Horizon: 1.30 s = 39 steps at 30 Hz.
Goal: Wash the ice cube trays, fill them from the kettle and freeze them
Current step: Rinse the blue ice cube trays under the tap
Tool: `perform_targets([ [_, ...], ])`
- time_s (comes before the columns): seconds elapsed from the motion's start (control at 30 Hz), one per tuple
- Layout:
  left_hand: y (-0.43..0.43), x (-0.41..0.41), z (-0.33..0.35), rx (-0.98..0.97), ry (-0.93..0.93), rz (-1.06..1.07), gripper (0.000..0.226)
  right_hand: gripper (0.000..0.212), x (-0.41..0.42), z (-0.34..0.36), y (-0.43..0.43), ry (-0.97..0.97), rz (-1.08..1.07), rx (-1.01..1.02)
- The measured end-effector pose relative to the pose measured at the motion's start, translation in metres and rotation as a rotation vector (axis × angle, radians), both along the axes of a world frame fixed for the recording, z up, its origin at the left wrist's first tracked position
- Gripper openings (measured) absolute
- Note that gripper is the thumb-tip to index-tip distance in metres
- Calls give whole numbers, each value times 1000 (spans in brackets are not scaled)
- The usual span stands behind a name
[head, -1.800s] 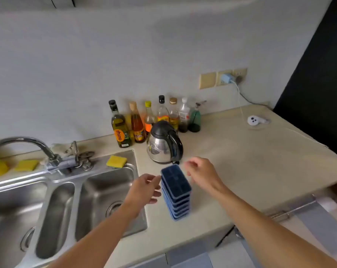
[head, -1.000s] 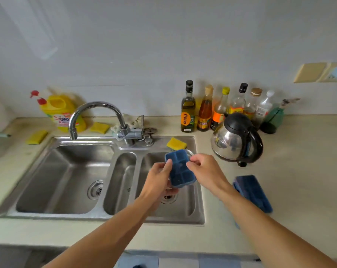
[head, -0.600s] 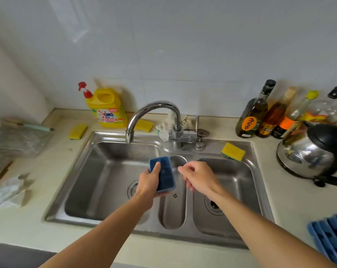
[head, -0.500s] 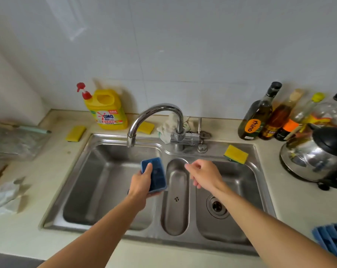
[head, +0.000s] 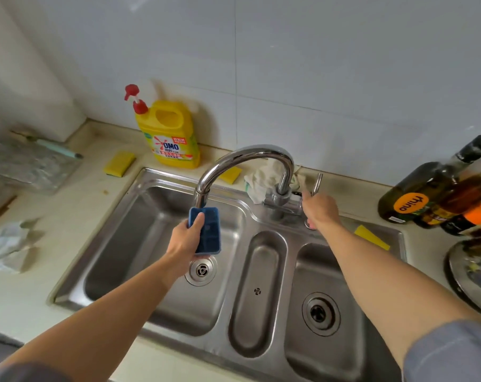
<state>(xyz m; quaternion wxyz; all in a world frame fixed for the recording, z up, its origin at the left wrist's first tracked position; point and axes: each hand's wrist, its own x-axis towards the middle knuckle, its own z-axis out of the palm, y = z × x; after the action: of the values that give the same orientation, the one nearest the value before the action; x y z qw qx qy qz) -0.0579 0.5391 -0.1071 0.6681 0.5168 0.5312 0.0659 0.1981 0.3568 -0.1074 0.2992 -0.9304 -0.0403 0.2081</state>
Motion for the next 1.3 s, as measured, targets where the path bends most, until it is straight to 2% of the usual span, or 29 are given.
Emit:
perform_targets([
  [0.17,4,10,-6,-3,16,4,27,45,13,-14,3,-10,-14,12],
  [0.4,3,18,-13,-47,0,23,33,51,15,-23,-1,40,-106,35],
  [0.53,10,17,-13,-70,-1,59,36,49,-13,-12,-10,-150,-100,43],
  [0.6,15,17,-9,-119,-5,84,43,38,-38,-6,-6,-202,17,73],
  [0.73,26,16,-1,-290,-98,115,53,27,-96,5,26,-31,382,89],
  [0.8,29,18,1,-357,-141,100,60,38,-124,10,48,93,494,143],
  [0.9,28,22,-2,-456,-170,-1,71,65,-157,11,75,219,532,207],
  [1.0,32,20,-11,-478,-145,-94,66,76,-176,6,88,157,473,142],
  [1.1,45,17,-27,-394,-135,-229,51,70,-189,-1,94,131,410,97],
  [1.17,51,15,-32,-344,-130,-306,49,64,-193,-2,101,146,359,113],
  [1.3,56,15,-33,-311,-128,-225,52,49,-202,1,118,224,257,245],
])
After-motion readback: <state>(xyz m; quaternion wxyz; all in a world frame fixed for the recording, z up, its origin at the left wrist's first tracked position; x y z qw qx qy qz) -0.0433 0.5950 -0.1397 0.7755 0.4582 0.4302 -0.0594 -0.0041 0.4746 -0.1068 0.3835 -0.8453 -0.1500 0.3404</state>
